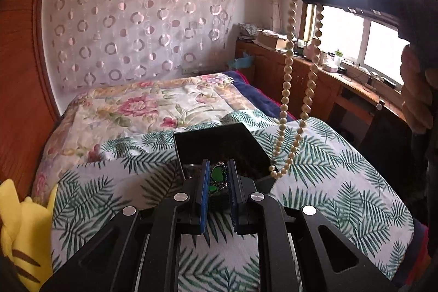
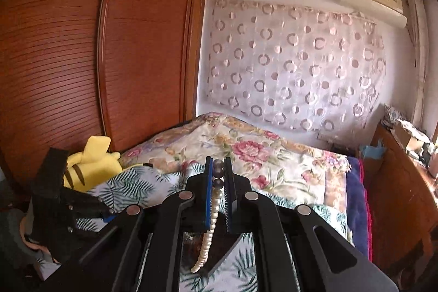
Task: Organize jewelry
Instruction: 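Lower the pendant into the black box with the left tool while the right tool drops the pearls in, then grasp the small gold earring with the right tool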
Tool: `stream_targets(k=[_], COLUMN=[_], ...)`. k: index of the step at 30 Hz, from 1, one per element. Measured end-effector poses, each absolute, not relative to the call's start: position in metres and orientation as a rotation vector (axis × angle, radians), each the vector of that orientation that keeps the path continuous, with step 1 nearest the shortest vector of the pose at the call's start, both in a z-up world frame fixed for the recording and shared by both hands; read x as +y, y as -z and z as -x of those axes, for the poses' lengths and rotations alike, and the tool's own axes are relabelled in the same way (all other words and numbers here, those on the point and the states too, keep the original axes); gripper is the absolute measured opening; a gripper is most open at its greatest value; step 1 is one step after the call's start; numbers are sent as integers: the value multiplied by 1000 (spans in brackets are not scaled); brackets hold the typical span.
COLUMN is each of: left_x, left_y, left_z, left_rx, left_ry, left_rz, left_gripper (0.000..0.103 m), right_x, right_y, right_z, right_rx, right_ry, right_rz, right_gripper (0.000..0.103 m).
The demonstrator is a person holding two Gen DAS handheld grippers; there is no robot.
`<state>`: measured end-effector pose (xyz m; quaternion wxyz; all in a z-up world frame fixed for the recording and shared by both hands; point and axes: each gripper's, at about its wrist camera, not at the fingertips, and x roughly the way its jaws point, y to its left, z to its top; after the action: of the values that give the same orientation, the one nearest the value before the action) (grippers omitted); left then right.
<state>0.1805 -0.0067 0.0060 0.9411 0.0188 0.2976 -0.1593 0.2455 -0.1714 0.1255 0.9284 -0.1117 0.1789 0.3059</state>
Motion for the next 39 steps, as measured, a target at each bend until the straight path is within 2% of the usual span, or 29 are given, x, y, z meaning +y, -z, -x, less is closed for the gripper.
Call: stream_targets(k=[5, 15, 25, 26, 27, 29, 31, 35, 37, 39], left_x=[-6, -12, -20, -20, -19, -18, -16, -13, -11, -10], left_y=[-6, 10, 19, 19, 19, 19, 17, 15, 15, 17], left_z=[-204, -244, -267, -267, -266, -265, -263, -258, -251, -243], left_rx=[619, 664, 689, 690, 691, 691, 690, 680, 675, 676], left_ry=[328, 338, 330, 328, 325, 322, 323, 314, 311, 313], left_rz=[-31, -33, -28, -26, -27, -26, -24, -27, -26, -28], left_gripper=[12, 12, 12, 12, 12, 13, 23, 30, 39, 41], right_x=[-165, -155, -154, -154, -155, -156, -157, -161, -165, -169], right_y=[-111, -29, -3, -2, -2, -2, -3, -3, -2, 3], right_z=[-269, -296, -300, -300, -300, -297, -295, -286, -279, -267], right_rx=[404, 578, 643, 643, 642, 638, 635, 634, 635, 640], right_ry=[-647, -665, -681, -676, -670, -675, -675, -675, -675, -678], right_rz=[232, 228, 200, 200, 202, 190, 194, 186, 181, 175], right_gripper=[8, 9, 9, 12, 23, 32, 32, 31, 31, 32])
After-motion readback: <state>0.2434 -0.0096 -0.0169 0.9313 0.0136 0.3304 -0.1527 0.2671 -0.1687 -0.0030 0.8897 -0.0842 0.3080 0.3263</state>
